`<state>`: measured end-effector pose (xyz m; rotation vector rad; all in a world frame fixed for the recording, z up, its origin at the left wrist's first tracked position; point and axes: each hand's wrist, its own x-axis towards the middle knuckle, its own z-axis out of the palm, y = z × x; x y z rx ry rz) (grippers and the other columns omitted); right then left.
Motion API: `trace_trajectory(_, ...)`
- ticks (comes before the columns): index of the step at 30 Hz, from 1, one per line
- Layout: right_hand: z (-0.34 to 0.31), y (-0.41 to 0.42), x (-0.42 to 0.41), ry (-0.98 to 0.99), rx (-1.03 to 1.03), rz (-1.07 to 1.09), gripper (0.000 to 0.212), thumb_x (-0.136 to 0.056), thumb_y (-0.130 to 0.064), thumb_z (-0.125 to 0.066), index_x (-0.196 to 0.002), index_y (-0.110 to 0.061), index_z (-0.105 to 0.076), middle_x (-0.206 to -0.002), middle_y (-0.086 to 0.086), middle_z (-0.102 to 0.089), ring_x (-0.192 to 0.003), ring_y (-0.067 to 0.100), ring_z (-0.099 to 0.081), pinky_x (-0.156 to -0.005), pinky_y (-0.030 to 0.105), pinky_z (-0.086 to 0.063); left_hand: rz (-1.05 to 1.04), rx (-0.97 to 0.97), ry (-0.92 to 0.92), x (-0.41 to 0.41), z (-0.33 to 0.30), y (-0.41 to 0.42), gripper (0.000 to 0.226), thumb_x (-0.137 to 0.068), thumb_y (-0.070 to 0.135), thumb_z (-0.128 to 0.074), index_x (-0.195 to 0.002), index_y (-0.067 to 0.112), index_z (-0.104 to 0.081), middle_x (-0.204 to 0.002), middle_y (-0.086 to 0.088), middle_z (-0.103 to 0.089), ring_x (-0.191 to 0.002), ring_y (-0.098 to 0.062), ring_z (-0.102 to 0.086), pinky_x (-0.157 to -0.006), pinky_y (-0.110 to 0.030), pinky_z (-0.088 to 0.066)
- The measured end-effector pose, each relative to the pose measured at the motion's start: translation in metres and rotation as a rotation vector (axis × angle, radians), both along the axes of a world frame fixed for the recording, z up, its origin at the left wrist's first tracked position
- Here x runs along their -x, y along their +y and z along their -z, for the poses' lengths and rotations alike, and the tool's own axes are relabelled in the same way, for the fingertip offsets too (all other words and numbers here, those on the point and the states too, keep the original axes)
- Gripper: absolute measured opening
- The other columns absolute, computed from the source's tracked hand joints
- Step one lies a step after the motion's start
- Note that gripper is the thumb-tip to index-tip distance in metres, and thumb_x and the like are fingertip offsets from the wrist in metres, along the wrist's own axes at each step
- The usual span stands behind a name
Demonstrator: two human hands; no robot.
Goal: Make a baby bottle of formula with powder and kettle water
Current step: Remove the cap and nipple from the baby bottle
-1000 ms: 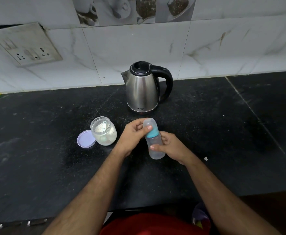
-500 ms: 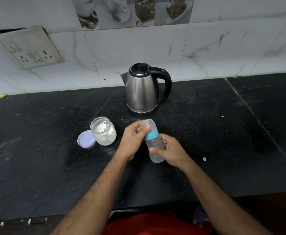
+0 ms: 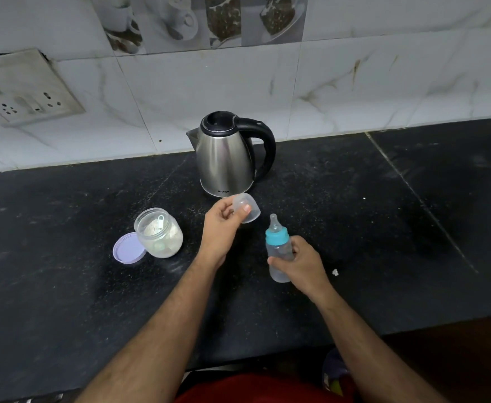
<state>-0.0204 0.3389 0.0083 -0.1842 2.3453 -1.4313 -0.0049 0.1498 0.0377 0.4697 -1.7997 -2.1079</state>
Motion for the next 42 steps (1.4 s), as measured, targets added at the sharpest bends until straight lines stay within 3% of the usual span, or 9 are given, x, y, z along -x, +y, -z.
trace_trajectory(5, -0.003, 0.017, 0.014, 0.047, -0.012, 0.107, 0.044, -0.076, -0.024, -0.083, -0.108, -0.028, -0.053, -0.102, -0.012, -0.061, -0.096, 0.005, -0.06, -0.075, 0.019, -0.046, 0.041, 0.184, -0.173, 0.032, 0.021, 0.001, 0.039, -0.08, 0.011, -0.08, -0.117, 0.011, -0.066, -0.107, -0.002, -0.074, -0.098, -0.01, -0.07, -0.091, -0.025, -0.054)
trace_trajectory(9, -0.007, 0.024, 0.021, 0.068, -0.017, 0.128, 0.047, -0.077, -0.025, -0.083, -0.112, -0.029, -0.051, -0.103, -0.015, -0.058, -0.098, 0.005, -0.059, -0.073, 0.016, -0.045, 0.116, 0.413, -0.278, 0.05, 0.04, 0.005, 0.04, -0.075, 0.011, -0.084, -0.109, 0.019, -0.064, -0.102, 0.007, -0.071, -0.089, 0.002, -0.065, -0.085, -0.015, -0.052)
trace_trajectory(13, -0.008, 0.027, 0.024, 0.06, -0.023, 0.124, 0.05, -0.079, -0.025, -0.082, -0.118, -0.027, -0.051, -0.11, -0.013, -0.058, -0.105, 0.007, -0.057, -0.083, 0.022, -0.047, 0.176, 0.534, -0.356, 0.067, 0.051, 0.008, 0.057, -0.074, 0.013, -0.084, -0.126, 0.014, -0.062, -0.112, 0.003, -0.07, -0.101, -0.01, -0.065, -0.093, -0.021, -0.046)
trace_trajectory(22, -0.012, 0.029, 0.025, 0.044, -0.021, 0.107, 0.057, -0.08, -0.023, -0.081, -0.128, -0.019, -0.051, -0.126, -0.001, -0.06, -0.118, 0.016, -0.058, -0.101, 0.041, -0.051, 0.233, 0.655, -0.418, 0.078, 0.063, 0.005, 0.073, -0.074, 0.023, -0.085, -0.139, 0.017, -0.053, -0.131, -0.003, -0.066, -0.11, -0.014, -0.064, -0.099, -0.028, -0.047)
trace_trajectory(26, -0.013, 0.03, 0.023, 0.045, 0.018, 0.087, 0.057, -0.08, -0.023, -0.081, -0.129, -0.02, -0.051, -0.127, -0.002, -0.06, -0.118, 0.014, -0.058, -0.1, 0.04, -0.051, 0.086, 0.654, -0.351, 0.066, 0.051, 0.009, 0.072, -0.077, 0.034, -0.081, -0.142, 0.02, -0.051, -0.133, 0.0, -0.06, -0.1, -0.01, -0.06, -0.086, -0.022, -0.045)
trace_trajectory(29, -0.015, 0.026, 0.022, 0.041, 0.091, 0.064, 0.05, -0.079, -0.024, -0.081, -0.122, -0.023, -0.054, -0.118, -0.006, -0.064, -0.111, 0.011, -0.062, -0.095, 0.037, -0.054, -0.025, 0.511, -0.199, 0.048, 0.03, 0.019, 0.043, -0.087, 0.036, -0.072, -0.126, 0.019, -0.064, -0.115, 0.003, -0.069, -0.095, -0.01, -0.065, -0.09, -0.03, -0.053)
trace_trajectory(32, -0.022, 0.019, 0.022, -0.014, 0.189, -0.051, 0.043, -0.08, -0.022, -0.08, -0.118, -0.024, -0.059, -0.112, -0.005, -0.069, -0.104, 0.008, -0.066, -0.095, 0.04, -0.055, 0.183, 0.272, -0.108, 0.028, 0.007, 0.024, 0.019, -0.095, 0.031, -0.062, -0.111, 0.024, -0.068, -0.112, 0.0, -0.073, -0.106, -0.011, -0.067, -0.094, -0.035, -0.053)
trace_trajectory(38, -0.042, -0.01, 0.012, -0.191, 0.462, -0.315, 0.044, -0.076, -0.034, -0.073, -0.117, -0.021, -0.068, -0.113, 0.008, -0.072, -0.108, 0.024, -0.067, -0.095, 0.042, -0.052, 0.583, -0.028, -0.051, -0.001, -0.03, 0.009, 0.098, -0.066, 0.073, -0.07, -0.137, 0.008, -0.052, -0.142, -0.011, -0.057, -0.134, -0.02, -0.052, -0.109, -0.036, -0.044)
trace_trajectory(42, -0.05, -0.025, 0.006, -0.287, 0.572, -0.446, 0.039, -0.084, -0.039, -0.068, -0.115, -0.015, -0.069, -0.105, 0.014, -0.072, -0.102, 0.025, -0.068, -0.083, 0.034, -0.055, 0.646, -0.113, -0.006, -0.008, -0.046, -0.003, 0.051, -0.074, 0.057, -0.075, -0.107, 0.017, -0.072, -0.129, -0.01, -0.066, -0.125, -0.024, -0.059, -0.092, -0.031, -0.053)
